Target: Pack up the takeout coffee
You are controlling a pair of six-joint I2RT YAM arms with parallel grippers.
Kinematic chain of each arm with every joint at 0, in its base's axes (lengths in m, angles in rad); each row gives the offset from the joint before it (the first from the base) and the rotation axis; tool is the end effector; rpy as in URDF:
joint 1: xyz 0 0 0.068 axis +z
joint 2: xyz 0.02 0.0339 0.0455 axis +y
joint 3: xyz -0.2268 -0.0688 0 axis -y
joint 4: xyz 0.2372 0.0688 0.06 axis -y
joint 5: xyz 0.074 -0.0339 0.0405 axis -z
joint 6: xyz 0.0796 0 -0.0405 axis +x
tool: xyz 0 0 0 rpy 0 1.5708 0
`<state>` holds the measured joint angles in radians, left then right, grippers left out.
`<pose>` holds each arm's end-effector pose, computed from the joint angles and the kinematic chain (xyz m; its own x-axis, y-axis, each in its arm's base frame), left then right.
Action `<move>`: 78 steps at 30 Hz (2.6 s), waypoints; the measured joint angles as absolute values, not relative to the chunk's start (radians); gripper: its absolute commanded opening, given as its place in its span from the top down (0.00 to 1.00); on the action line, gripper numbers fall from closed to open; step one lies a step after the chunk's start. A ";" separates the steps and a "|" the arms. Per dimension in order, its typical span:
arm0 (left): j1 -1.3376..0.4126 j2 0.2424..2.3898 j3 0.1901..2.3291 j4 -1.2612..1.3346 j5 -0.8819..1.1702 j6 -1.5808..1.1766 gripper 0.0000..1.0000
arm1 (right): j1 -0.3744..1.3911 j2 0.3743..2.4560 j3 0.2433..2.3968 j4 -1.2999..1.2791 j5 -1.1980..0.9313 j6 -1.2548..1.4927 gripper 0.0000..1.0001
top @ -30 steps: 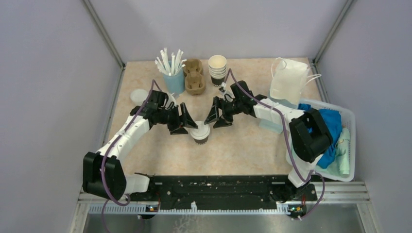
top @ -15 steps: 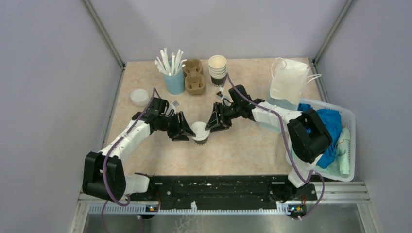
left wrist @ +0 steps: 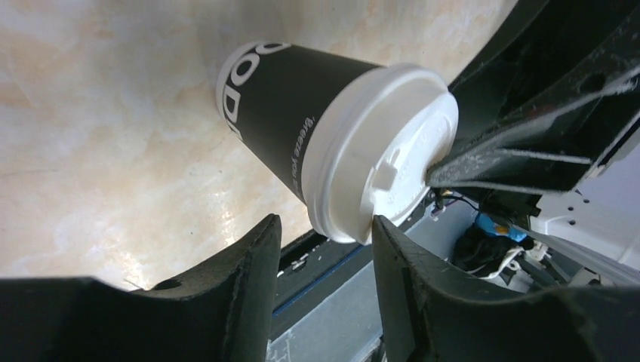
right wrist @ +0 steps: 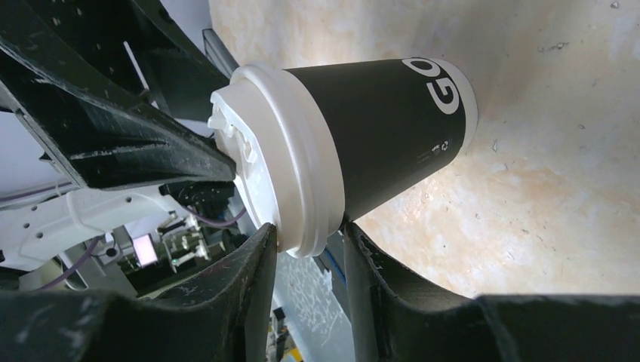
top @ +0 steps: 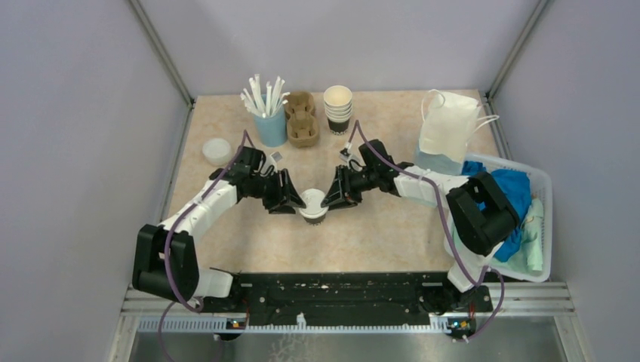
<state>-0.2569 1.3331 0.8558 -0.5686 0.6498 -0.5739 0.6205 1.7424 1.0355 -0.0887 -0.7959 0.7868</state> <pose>0.2525 -0.1161 0.1594 -0.9719 -0.1916 -0.1366 -0.0382 0.7014 -0.7118 0.2670 0.2607 0.1359 -0.9865 -0.0961 -0.1328 -0.1630 0.4907 0.8559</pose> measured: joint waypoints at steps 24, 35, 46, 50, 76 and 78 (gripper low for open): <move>-0.256 1.353 0.895 -0.541 0.648 -0.589 0.36 | 0.571 1.757 1.179 -0.213 -0.773 0.702 0.51; -0.257 1.499 0.979 -0.502 0.684 -0.587 0.37 | 0.633 1.739 1.040 -0.110 -0.768 0.828 0.56; -0.257 1.505 1.084 -0.566 0.613 -0.502 0.11 | 0.628 1.688 1.021 -0.109 -0.750 0.834 0.32; -0.257 1.375 1.035 -0.603 0.586 -0.505 0.10 | 0.603 1.689 1.029 -0.135 -0.763 0.804 0.31; -0.260 1.362 0.888 -0.580 0.629 -0.521 0.29 | 0.585 1.769 1.045 -0.058 -0.829 0.797 0.50; -0.260 1.361 0.908 -0.593 0.611 -0.512 0.25 | 0.585 1.761 1.045 -0.075 -0.821 0.797 0.45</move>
<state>-0.2604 1.3609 0.9077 -0.5926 0.6109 -0.5121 0.5850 1.7607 1.0454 -0.0750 -0.8207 0.7971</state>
